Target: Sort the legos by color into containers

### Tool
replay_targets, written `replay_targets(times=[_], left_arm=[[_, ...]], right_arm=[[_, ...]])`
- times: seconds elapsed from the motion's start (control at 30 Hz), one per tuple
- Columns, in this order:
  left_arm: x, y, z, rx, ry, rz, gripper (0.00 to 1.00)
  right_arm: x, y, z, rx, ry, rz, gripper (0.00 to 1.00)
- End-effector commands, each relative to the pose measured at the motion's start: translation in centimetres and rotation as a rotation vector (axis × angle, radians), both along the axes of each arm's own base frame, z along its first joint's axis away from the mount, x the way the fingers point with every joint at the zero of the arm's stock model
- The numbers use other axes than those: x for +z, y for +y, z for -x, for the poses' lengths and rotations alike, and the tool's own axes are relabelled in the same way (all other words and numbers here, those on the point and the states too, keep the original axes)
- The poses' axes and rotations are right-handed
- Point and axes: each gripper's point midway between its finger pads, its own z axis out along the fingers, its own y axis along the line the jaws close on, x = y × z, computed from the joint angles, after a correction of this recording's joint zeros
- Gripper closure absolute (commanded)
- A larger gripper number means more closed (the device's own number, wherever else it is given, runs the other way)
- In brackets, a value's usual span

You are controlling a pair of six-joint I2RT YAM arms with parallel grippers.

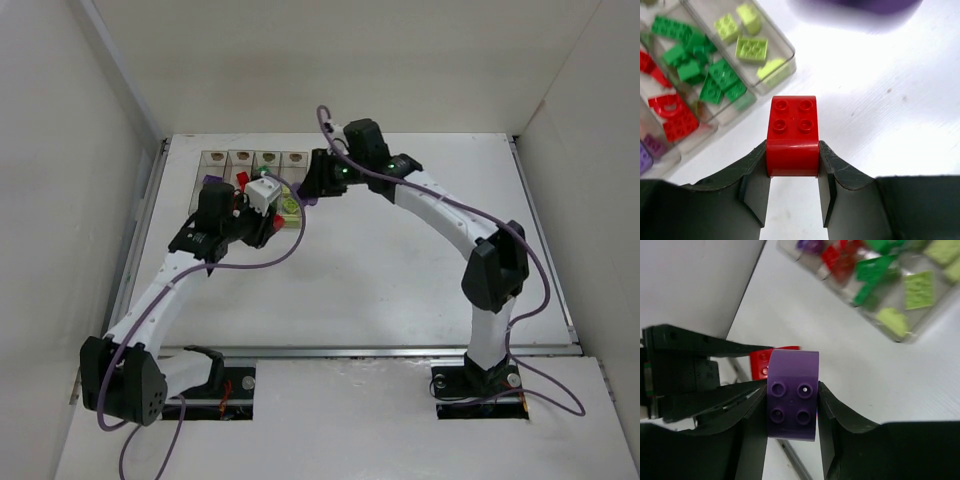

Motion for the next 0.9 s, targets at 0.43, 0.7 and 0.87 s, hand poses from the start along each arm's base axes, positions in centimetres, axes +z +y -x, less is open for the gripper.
replay_targets(times=[0.43, 0.7, 0.87], left_arm=[[-2.6, 12.8, -14.7, 0.475, 0.019, -0.184, 1.00], [-6.4, 12.6, -16.2, 0.395, 0.059, -0.246, 0.70], [-5.8, 13.4, -16.4, 0.421, 0.040, -0.253, 0.33]], right_arm=[[5.9, -6.6, -5.5, -0.267, -0.178, -0.090, 1.00], [6.4, -7.6, -6.1, -0.274, -0.206, -0.073, 1.00], [7.7, -8.2, -6.2, -0.245, -0.280, -0.052, 1.00]])
